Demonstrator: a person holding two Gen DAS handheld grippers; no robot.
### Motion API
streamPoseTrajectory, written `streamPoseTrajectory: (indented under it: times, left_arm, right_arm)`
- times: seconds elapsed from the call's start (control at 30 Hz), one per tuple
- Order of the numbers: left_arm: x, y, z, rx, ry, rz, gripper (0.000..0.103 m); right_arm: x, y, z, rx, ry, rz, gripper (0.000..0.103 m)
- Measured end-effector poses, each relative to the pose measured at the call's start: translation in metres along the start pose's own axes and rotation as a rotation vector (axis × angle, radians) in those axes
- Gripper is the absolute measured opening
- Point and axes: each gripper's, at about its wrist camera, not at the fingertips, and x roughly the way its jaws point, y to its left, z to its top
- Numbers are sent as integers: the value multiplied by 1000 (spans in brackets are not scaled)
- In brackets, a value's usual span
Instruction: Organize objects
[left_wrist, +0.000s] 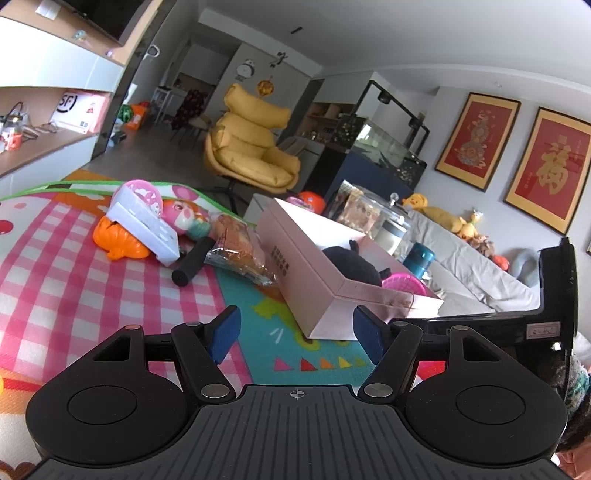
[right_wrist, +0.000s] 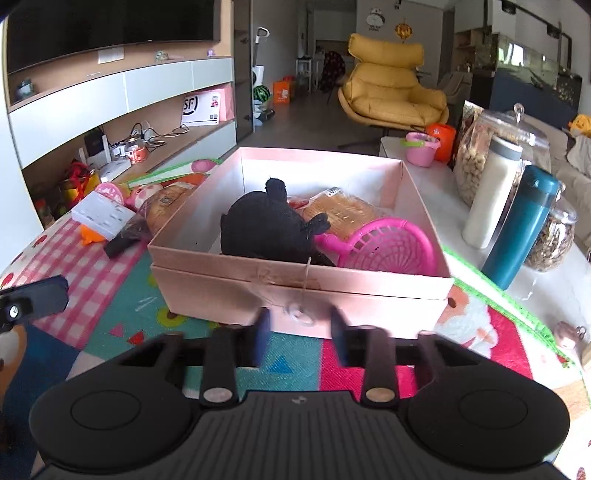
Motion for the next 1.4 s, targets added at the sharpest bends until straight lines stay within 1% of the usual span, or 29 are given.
streamPoseTrajectory:
  times: [0.03, 0.07, 0.17, 0.23, 0.33, 0.43, 0.5, 0.53, 0.6, 0.63, 0.67, 0.7, 0.73, 0.77, 0.8, 0.87, 0.9, 0.93, 0.97, 1.07, 1.13, 1.17, 1.2, 1.23, 1.27, 1.37, 1.4]
  left_arm:
    - [0, 0, 0, -1, 1, 0, 72]
    - [0, 0, 0, -1, 1, 0, 72]
    - [0, 0, 0, 0, 1, 0, 72]
    - [0, 0, 0, 1, -1, -1, 72]
    - [0, 0, 0, 0, -2, -2, 72]
    - [-1, 0, 0, -1, -1, -1, 72]
    - [0, 0, 0, -1, 0, 0, 72]
    - [0, 0, 0, -2, 0, -1, 72]
    - [0, 0, 1, -7, 5, 6, 72]
    - [0, 0, 1, -7, 9, 16, 72]
    - [1, -2, 1, -1, 19, 29, 72]
    - [3, -4, 2, 14, 38, 47, 72]
    - [6, -7, 4, 45, 63, 76, 72]
    - [10, -12, 6, 93, 88, 111, 72]
    - [15, -18, 9, 159, 111, 154, 72]
    - [25, -29, 16, 280, 132, 242, 72]
    - [31, -31, 22, 320, 138, 283, 72]
    - [36, -32, 28, 335, 138, 304, 72]
    - [42, -30, 36, 337, 135, 307, 72]
    - [59, -27, 59, 295, 144, 269, 72]
    - [73, -26, 71, 246, 158, 242, 72]
    - [84, -25, 77, 220, 175, 243, 72]
    - [95, -23, 81, 204, 190, 260, 72]
    - [107, -22, 86, 191, 203, 295, 72]
    - [119, -20, 88, 188, 215, 319, 72]
    - [150, -11, 88, 177, 281, 368, 72]
    - [156, -8, 87, 176, 295, 376, 68]
  right_arm:
    - [1, 1, 1, 7, 7, 0, 3]
    - [0, 1, 1, 17, 2, 5, 2]
    - [-13, 4, 6, 3, -46, -25, 2]
    - [-21, 6, 13, -36, -92, -60, 2]
    - [-22, 4, 30, -71, -133, -89, 2]
    - [-9, -6, 50, -44, -129, -75, 2]
    - [4, -16, 60, -23, -97, -43, 2]
    - [9, -22, 64, -5, -75, -30, 5]
    - [17, -31, 67, 42, -40, -35, 19]
    - [16, -34, 65, 55, -43, -47, 37]
    - [11, -36, 61, 63, -68, -58, 59]
    - [2, -36, 55, 64, -108, -72, 68]
    - [-7, -35, 47, 57, -151, -89, 79]
    - [-16, -33, 39, 41, -192, -101, 84]
    - [-25, -32, 30, 21, -223, -103, 86]
    - [-39, -29, 14, -1, -257, -93, 90]
    - [-43, -27, 5, -9, -263, -82, 92]
    - [-46, -26, -4, -13, -264, -67, 93]
    - [-47, -23, -13, -15, -261, -50, 93]
    - [-43, -13, -37, -22, -249, -2, 94]
    - [-37, -7, -47, -29, -241, 9, 94]
    - [-35, -3, -48, -51, -226, -2, 94]
    - [-37, -1, -48, -58, -240, -6, 95]
    - [-39, -2, -49, -48, -255, 2, 101]
    - [-39, -4, -49, -43, -259, 11, 103]
    - [-39, -8, -49, -25, -266, 22, 103]
    - [-41, -7, -51, -21, -267, 25, 103]
